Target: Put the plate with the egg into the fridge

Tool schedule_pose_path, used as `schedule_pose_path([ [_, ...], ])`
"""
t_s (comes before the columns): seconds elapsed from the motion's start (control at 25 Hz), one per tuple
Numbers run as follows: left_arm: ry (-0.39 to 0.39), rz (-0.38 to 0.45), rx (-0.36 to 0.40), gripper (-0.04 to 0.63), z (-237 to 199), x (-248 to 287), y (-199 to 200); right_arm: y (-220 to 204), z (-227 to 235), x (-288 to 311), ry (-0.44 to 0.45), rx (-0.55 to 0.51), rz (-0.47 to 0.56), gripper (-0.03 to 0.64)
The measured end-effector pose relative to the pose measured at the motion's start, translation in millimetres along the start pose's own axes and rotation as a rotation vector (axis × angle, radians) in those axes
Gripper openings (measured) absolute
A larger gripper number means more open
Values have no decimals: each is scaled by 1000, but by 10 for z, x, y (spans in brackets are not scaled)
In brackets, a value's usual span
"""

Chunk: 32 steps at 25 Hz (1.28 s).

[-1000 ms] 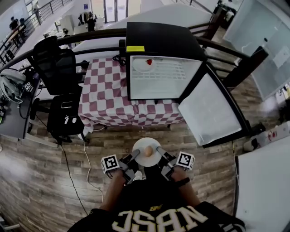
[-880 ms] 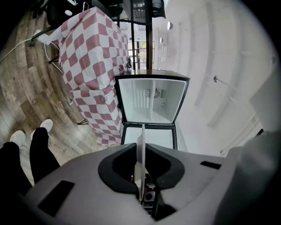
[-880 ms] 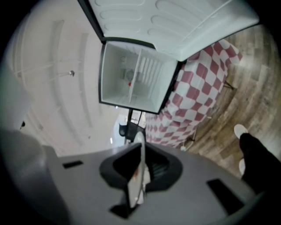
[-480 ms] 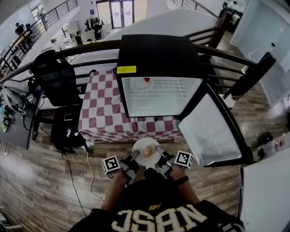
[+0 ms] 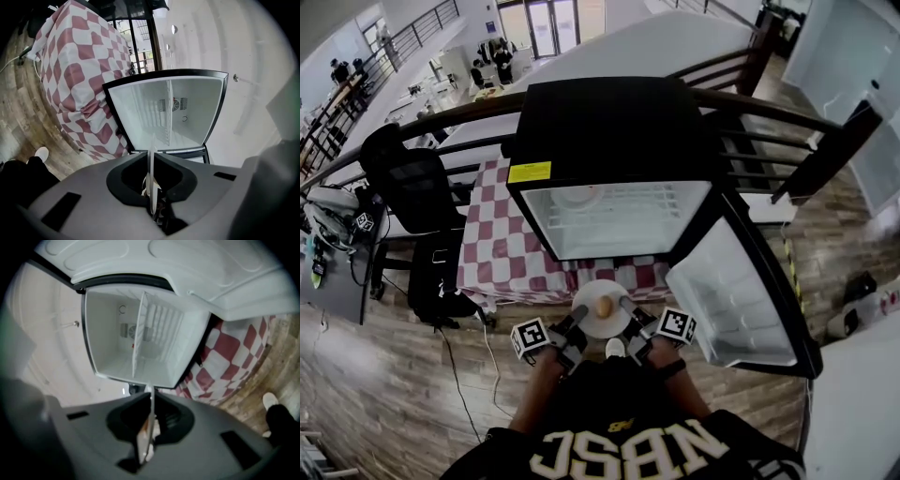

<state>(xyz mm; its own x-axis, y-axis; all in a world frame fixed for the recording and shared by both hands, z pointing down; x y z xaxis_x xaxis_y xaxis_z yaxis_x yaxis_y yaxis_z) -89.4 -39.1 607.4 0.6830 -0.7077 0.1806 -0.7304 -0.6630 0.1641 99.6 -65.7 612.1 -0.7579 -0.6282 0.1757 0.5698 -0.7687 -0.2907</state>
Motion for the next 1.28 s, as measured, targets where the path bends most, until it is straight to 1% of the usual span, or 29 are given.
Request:
schedule_pose_path([
  [0.12,9,19,12,44,-18,121,58,118,83,83,12,-19,-17,32],
  [0.36,15,92,37,43,-28,340,240,301,200,272,-5,-72,-53,32],
  [0.68,65,173,32,40,-290,554,518,431,484,592,-75,-95,-79,32],
  [0.88,72,190,47,40,-393,731,674,553,661,789,-117,-106,-64,34],
  [1.12,80,216,24,40,-515,926,906,658,817,985,-161,-130,-53,32],
  [1.2,91,225,17,40,-575,978,976,687,866,1049,-177,-140,-56,34],
  [1.28,112,222,32,40,-588,1039,1031,734,911,1113,-194,-151,-55,34],
])
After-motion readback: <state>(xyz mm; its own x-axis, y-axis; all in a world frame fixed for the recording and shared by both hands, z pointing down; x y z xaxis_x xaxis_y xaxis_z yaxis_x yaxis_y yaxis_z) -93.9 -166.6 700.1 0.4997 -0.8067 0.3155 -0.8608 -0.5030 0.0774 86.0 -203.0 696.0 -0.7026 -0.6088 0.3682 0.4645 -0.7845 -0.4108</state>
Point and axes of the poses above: the fingertips, and each gripper's own axes: x forward along the fingers, z to its right, y out of its top, the point moved 6 cm from there along -x, backward along the fingers, and after that the axes turned 10 degrees about -x, right-handed, at the moved point
